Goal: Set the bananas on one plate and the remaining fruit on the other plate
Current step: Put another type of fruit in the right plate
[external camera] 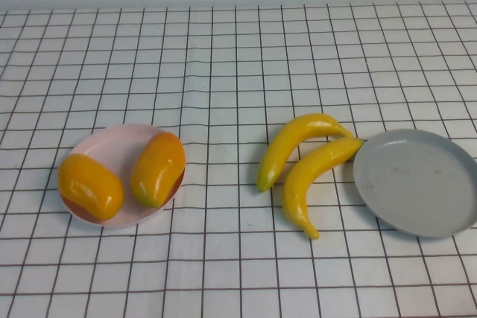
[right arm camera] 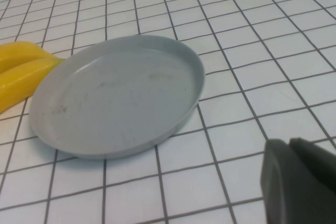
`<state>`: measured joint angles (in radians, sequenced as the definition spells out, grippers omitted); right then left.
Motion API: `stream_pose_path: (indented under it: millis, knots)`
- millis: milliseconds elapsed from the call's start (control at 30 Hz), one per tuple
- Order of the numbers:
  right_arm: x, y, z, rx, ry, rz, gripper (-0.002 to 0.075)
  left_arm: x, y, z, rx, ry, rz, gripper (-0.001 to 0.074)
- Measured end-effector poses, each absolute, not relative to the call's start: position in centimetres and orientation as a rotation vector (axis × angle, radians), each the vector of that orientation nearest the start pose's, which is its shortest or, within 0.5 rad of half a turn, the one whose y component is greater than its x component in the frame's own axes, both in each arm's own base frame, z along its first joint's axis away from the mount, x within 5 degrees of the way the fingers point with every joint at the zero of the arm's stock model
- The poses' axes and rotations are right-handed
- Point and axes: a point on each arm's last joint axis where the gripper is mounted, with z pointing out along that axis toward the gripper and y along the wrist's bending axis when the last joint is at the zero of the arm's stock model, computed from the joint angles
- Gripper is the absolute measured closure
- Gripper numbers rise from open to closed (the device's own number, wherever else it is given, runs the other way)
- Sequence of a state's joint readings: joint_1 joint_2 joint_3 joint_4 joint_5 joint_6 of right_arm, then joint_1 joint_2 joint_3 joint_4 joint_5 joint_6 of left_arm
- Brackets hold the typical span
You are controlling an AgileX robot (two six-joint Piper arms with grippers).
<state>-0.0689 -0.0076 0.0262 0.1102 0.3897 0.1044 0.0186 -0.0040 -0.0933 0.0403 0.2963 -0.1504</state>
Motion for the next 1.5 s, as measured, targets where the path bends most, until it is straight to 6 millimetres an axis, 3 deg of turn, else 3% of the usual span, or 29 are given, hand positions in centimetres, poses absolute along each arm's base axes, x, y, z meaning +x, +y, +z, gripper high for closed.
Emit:
stream_pose_path:
  millis: [133,367,633,1500]
  knots:
    - [5.2,0.0,17.0,0.231,1.877,0.133,0.0742,5.3,0.4,19.7,-0.136,1.732,-0.019,0.0737]
    - [5.2,0.0,17.0,0.231,1.877,0.133,0.0742,5.4,0.0,17.7,0.044,1.812,0.044,0.0737]
    - [5.2,0.0,17.0,0.231,1.877,0.133,0.0742,5.2,-0.5,17.2,0.158,1.864,-0.015,0.0737]
    - [5.2,0.0,17.0,0.227,1.878,0.126,0.0742,5.2,-0.5,17.2,0.157,1.864,-0.016,0.0737]
